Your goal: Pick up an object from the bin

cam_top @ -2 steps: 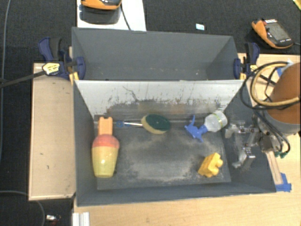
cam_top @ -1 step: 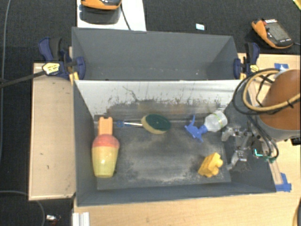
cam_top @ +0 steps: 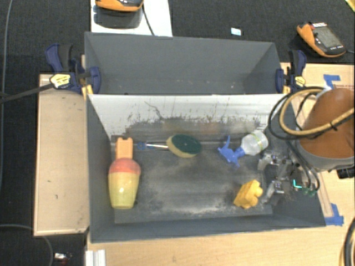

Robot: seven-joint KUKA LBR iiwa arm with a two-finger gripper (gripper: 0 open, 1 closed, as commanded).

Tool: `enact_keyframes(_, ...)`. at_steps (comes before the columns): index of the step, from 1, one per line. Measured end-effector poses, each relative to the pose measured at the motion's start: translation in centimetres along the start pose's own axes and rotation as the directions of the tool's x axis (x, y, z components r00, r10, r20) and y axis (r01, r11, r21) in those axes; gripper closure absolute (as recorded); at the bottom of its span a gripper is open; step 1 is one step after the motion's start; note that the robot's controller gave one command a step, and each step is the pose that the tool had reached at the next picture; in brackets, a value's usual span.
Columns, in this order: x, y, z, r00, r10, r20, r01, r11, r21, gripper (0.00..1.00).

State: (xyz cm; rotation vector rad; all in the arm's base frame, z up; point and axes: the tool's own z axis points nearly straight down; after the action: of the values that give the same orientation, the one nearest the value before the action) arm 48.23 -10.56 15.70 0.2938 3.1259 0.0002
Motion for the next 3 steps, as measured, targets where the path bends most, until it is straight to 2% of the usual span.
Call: enact_keyframes(3, -0.03, 0.0, -0.03, 1.0, -0.007, 0.001, 0.007, 1.0, 0.0, 0.0)
